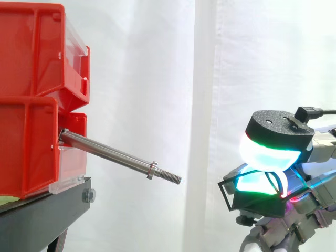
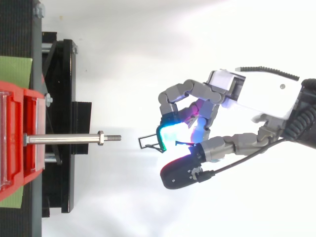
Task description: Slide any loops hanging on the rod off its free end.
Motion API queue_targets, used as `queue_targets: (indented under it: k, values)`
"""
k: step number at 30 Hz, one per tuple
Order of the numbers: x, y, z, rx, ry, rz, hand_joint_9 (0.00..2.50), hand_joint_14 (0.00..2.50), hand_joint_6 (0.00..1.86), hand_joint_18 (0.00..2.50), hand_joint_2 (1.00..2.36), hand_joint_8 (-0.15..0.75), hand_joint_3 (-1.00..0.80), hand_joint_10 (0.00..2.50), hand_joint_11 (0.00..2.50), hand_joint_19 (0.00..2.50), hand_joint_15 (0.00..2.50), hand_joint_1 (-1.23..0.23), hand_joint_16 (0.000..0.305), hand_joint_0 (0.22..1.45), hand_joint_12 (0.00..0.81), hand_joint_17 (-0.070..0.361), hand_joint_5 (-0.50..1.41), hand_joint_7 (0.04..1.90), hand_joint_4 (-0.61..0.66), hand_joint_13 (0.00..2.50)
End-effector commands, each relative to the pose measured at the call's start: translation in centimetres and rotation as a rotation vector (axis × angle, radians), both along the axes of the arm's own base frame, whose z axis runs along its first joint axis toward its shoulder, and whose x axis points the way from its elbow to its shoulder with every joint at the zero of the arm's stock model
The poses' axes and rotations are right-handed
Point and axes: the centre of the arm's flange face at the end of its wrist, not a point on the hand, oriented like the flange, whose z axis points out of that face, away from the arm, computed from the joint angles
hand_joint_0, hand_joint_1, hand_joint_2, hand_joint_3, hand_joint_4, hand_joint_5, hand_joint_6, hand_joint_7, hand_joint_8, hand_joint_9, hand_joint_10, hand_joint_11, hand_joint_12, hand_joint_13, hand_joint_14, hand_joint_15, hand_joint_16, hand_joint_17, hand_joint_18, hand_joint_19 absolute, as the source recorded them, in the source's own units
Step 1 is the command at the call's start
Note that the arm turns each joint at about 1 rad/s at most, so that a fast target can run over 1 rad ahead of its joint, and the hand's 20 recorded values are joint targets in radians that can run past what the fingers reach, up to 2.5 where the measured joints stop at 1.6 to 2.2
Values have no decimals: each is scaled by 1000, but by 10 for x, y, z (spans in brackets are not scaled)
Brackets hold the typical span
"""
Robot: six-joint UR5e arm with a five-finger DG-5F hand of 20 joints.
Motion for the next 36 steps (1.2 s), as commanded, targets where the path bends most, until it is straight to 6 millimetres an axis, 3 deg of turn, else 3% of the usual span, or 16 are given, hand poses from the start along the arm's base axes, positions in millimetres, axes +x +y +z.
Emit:
queue_targets:
  k: [1, 8, 18, 36]
  values:
    - [-1, 1, -2, 2, -7, -6, 1620, 17, 894, 868, 1009, 379, -400, 18, 1662, 475, 421, -745, 46, 616, 359, 103, -126, 1489, 227, 917]
    - [0, 3, -2, 14, -10, -4, 1678, 17, 895, 872, 1006, 374, -432, 9, 1782, 481, 483, -716, 46, 605, 363, 103, -130, 1479, 225, 952]
    - [-1, 2, -3, 18, -8, -8, 1669, 17, 888, 851, 1003, 358, -465, 8, 1765, 504, 490, -514, 47, 589, 366, 105, -132, 1483, 216, 948]
    - [-2, 5, -5, 17, -13, -19, 1557, 17, 898, 860, 1025, 370, -156, 13, 1666, 476, 484, -738, 48, 587, 375, 107, -149, 1467, 248, 935]
